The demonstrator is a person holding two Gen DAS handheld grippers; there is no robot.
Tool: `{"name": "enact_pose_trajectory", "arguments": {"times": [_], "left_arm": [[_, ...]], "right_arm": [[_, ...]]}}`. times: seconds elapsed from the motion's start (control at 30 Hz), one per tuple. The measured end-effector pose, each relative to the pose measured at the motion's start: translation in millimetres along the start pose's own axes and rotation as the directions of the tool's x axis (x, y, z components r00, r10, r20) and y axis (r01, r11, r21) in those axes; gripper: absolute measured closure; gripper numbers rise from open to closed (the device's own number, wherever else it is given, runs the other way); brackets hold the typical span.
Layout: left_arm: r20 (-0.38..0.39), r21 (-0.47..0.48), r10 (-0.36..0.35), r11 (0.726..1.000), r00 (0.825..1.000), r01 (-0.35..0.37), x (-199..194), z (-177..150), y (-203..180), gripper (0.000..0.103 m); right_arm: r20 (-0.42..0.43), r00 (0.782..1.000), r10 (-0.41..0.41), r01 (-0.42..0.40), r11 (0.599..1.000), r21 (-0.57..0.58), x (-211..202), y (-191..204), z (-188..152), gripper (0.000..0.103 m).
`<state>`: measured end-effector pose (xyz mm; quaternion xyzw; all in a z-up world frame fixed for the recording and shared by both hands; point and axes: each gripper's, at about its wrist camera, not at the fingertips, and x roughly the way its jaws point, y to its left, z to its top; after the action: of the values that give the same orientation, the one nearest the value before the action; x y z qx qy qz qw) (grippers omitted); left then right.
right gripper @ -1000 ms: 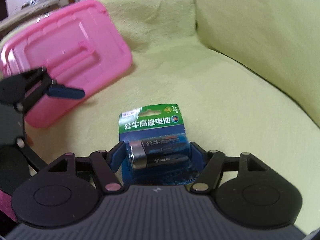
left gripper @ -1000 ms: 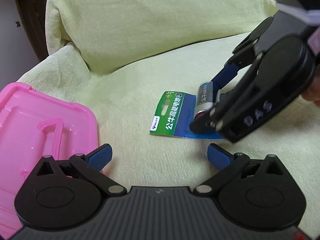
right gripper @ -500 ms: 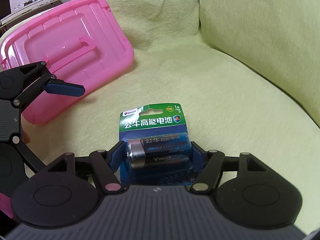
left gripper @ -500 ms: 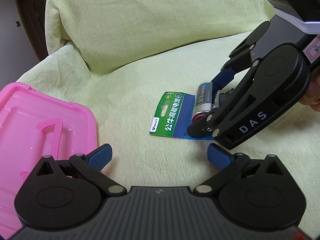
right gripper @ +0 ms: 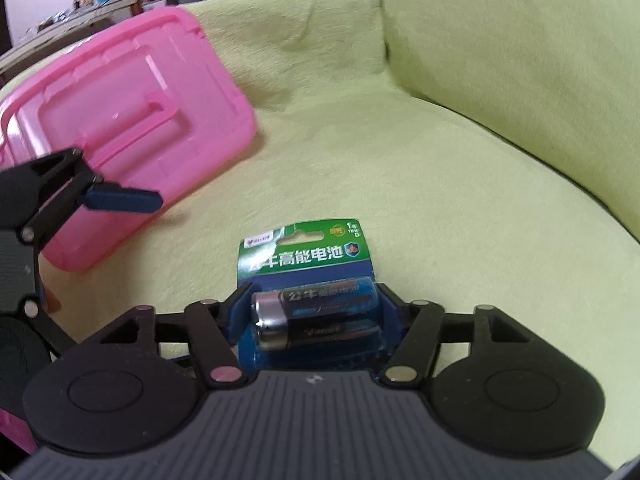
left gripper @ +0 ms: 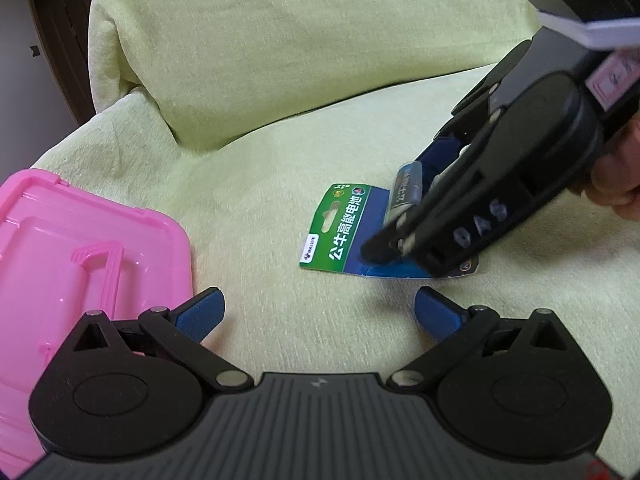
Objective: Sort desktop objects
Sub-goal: 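Lift the battery pack off the sofa with the right gripper, then carry the battery pack with the right gripper away from the sofa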
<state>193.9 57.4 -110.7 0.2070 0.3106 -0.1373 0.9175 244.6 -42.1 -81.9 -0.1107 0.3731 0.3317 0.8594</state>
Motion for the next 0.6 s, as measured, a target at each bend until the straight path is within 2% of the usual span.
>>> {"name": "enact_pose_trajectory", "arguments": {"times": [0.1,0.2,0.3,0.4,0.5,0.6], "left_arm": [[0.013,-0.011,-0.019,1.0,1.0,0.019,-1,0,1,0.002],[0.025,-0.029,-0.071,0.997,0.997,0.072,0,1,0,0.009],[0.036,-0.051,-0.115,0.992,0.993,0.117,2,3,1,0.019],[0.045,-0.095,-0.157,0.982,0.987,0.161,5,3,4,0.026],[0.061,-0.136,-0.196,0.97,0.979,0.203,7,4,7,0.031],[0.092,-0.154,-0.208,0.963,0.974,0.22,6,6,7,0.031]], "right_arm": [[0.01,1.0,0.013,-0.014,0.999,0.044,-3,-7,1,0.044],[0.027,0.999,0.037,-0.039,0.995,0.088,-6,-12,3,0.044],[0.072,0.992,0.099,-0.109,0.984,0.14,-14,-18,6,0.044],[0.122,0.976,0.182,-0.203,0.961,0.19,-22,-21,9,0.044],[0.117,0.963,0.245,-0.265,0.942,0.207,-22,-19,10,0.044],[0.08,0.964,0.255,-0.266,0.949,0.168,-17,-12,7,0.044]]}}
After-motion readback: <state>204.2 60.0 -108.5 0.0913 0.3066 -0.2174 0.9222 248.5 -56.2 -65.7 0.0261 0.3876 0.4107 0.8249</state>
